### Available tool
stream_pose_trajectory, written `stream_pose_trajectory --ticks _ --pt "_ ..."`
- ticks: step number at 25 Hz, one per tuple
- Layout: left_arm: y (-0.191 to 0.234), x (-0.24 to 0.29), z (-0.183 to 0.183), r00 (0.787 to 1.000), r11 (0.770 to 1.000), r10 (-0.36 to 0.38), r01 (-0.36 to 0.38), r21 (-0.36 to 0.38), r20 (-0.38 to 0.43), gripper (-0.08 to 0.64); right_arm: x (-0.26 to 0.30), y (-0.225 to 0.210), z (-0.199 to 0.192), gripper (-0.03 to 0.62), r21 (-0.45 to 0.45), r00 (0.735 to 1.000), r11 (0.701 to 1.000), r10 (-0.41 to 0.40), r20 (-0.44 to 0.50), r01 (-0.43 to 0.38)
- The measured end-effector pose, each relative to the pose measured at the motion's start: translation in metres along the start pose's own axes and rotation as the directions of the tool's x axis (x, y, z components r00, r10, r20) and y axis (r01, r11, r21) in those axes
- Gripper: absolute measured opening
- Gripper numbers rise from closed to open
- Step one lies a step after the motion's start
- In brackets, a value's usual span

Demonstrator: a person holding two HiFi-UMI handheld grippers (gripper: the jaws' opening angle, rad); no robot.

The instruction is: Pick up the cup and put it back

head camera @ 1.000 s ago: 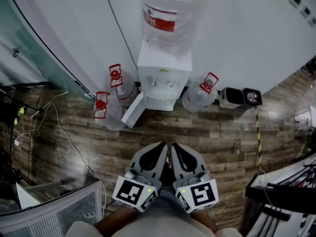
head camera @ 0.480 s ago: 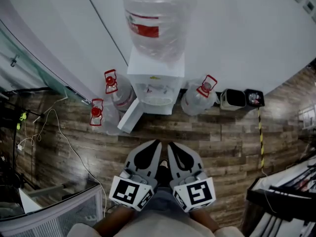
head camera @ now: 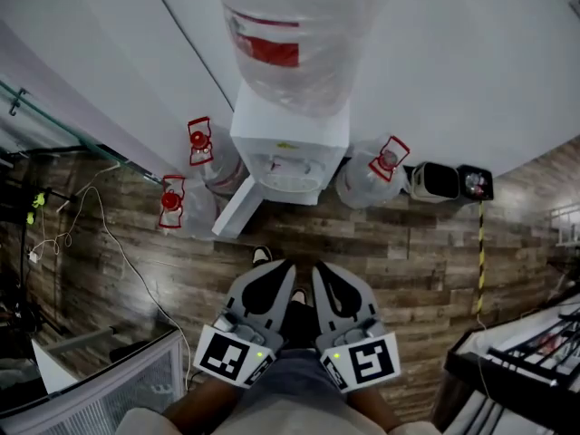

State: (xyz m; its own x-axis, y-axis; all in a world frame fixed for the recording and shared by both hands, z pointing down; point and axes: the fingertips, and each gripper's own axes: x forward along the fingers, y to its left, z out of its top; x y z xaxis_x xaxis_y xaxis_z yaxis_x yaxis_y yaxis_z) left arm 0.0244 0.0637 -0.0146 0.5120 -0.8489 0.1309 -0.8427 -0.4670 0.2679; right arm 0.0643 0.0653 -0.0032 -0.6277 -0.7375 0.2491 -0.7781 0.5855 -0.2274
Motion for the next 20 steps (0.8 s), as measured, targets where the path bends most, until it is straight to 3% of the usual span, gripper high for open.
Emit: stream_pose_trajectory --ticks 10,20 --pt "0.077 0.046 -0.045 0.999 1.000 0.023 -0.023 -0.020 -0.022 0.008 0.090 -0.026 -0.045 0.023 -0.024 0.998 0.998 0.055 -0.011 -0.055" --pt "0.172 0.082 -0.151 1.000 1.000 0.005 -0.005 0.013 -0.027 0.008 0.186 -0.051 -0.152 0.023 -0.076 0.994 0.992 0.104 -0.010 -0.105"
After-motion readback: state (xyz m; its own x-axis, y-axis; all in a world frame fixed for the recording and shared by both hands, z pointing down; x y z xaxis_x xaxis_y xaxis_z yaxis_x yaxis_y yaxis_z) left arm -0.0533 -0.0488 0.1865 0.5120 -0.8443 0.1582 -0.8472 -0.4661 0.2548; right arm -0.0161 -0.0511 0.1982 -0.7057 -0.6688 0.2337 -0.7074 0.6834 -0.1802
